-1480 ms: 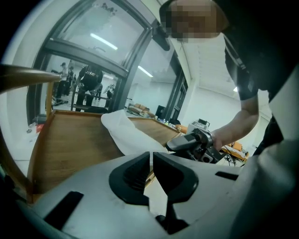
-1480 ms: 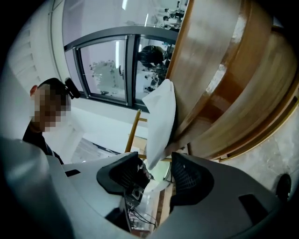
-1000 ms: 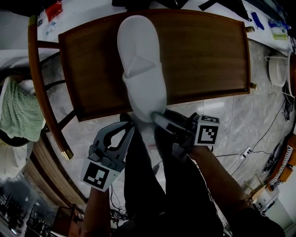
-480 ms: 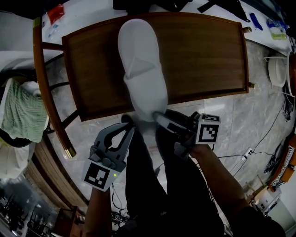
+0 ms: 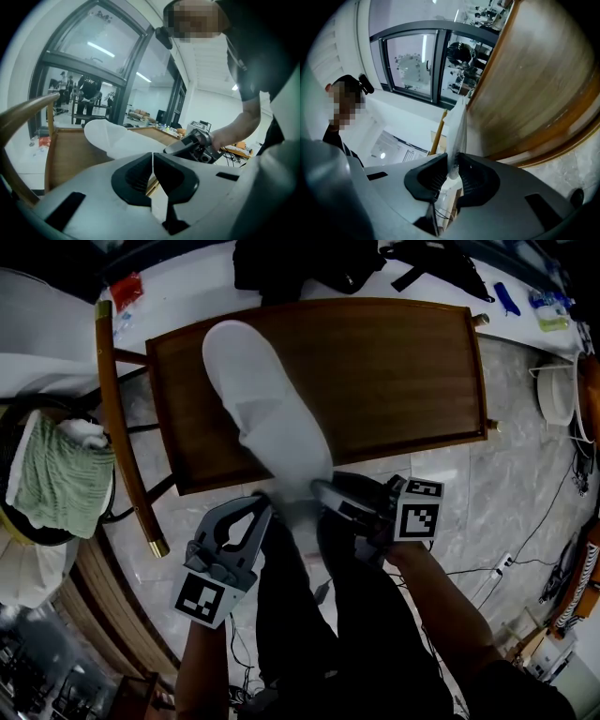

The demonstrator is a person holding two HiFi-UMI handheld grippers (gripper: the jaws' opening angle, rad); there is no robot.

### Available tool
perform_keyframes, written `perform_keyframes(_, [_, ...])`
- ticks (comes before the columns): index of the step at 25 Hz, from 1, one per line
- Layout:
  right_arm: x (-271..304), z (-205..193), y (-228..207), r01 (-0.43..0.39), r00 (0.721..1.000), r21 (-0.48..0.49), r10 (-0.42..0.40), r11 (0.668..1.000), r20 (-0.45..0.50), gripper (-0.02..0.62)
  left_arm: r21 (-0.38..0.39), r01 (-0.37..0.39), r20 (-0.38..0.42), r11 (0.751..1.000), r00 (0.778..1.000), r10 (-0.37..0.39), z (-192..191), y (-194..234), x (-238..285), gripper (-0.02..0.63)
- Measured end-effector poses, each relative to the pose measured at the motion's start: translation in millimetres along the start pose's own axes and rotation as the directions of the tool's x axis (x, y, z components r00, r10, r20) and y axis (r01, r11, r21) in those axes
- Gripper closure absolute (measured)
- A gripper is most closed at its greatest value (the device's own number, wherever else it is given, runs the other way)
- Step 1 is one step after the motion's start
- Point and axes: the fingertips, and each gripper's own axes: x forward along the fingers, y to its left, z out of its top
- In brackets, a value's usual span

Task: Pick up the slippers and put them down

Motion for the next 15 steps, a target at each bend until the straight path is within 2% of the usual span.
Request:
perform_keyframes(4, [0,18,20,-0.025,0.999,-0.007,0.026,1.0,0.048,0.518,0.011,-0.011,0.014,1.0,1.0,0.011,19,1,-5,0.594])
perform_keyframes(9, [-2,46,50,-0.099,0.987,-0.017,0.1,0.995,0.125,0.518,0.034,-0.031,0.053,0.999,0.998,0.029,53,4,-12,0.594])
perform_keyframes(15, [-13,85,111,-0.158,0.972,-0.085,0.17,0.984,0.165,0.518,0.073,-0.056,0.134,0.996,0.99,0.046,126,1,-29,0.594])
